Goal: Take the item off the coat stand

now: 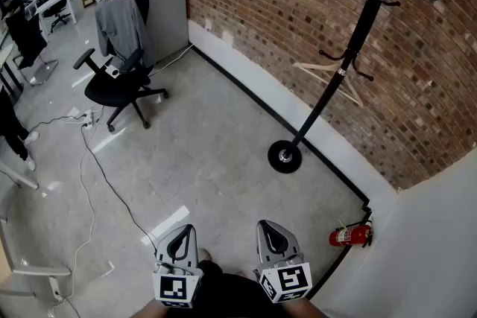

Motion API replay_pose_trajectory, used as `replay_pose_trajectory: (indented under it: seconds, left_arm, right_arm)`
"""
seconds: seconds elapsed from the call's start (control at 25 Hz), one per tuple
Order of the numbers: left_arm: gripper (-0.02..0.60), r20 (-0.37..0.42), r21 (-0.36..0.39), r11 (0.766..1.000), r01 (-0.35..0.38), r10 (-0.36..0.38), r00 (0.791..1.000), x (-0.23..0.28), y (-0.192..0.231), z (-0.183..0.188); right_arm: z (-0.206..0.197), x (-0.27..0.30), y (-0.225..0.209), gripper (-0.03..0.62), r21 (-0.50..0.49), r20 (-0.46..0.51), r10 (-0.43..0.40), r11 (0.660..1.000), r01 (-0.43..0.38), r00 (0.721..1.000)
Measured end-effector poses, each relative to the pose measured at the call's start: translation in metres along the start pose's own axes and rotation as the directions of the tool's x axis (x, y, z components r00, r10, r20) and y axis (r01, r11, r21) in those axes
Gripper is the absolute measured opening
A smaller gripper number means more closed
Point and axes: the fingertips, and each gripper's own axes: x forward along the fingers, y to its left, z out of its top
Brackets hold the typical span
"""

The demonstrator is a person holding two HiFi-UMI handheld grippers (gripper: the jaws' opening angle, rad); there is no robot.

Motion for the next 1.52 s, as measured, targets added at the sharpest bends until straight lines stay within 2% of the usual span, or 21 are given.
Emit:
replay_pose_trajectory:
  seconds: [0.12,0.32,0.48,0.68,0.92,1.16,1.36,1.52]
  left_arm:
    - [0.025,0.005,-0.001,1.0,0.01,-0.01,1.0,0.013,0.037,0.025]
    - [0.025,0.057,0.016,0.997,0.08,-0.081,0.995,0.046,0.069,0.062]
    - [0.025,0.061,-0.006,0.994,0.112,-0.111,0.992,0.072,0.083,0.073]
    - [0.025,0.053,-0.016,0.993,0.117,-0.116,0.992,0.118,0.087,0.071]
    - [0.025,0.045,0.025,0.997,0.079,-0.08,0.996,0.203,0.081,0.084]
    - [0.025,0.092,0.049,0.998,0.038,-0.043,0.995,0.306,0.054,0.14]
    - [0.025,0.126,0.075,0.997,0.026,-0.035,0.991,0.377,0.024,0.177]
    - [0.025,0.145,0.068,0.997,0.033,-0.042,0.989,0.409,0.007,0.199]
  right_arm:
    - [0.036,0.027,0.008,0.014,0.003,0.028,-0.026,1.0,0.026,0.999]
    - [0.078,0.061,0.001,0.014,0.011,0.079,-0.098,0.995,0.097,0.992]
    - [0.09,0.081,-0.012,0.014,0.03,0.077,-0.148,0.989,0.146,0.986]
    - [0.089,0.114,-0.045,0.014,0.058,0.09,-0.147,0.988,0.142,0.985]
    - [0.114,0.168,-0.122,0.014,0.097,0.163,-0.129,0.989,0.115,0.978]
    - [0.168,0.224,-0.227,0.014,0.108,0.24,-0.093,0.992,0.069,0.966]
    - [0.234,0.242,-0.309,0.015,0.114,0.383,-0.037,0.993,-0.007,0.923]
    - [0.284,0.244,-0.346,0.015,0.094,0.477,-0.007,0.995,-0.044,0.879]
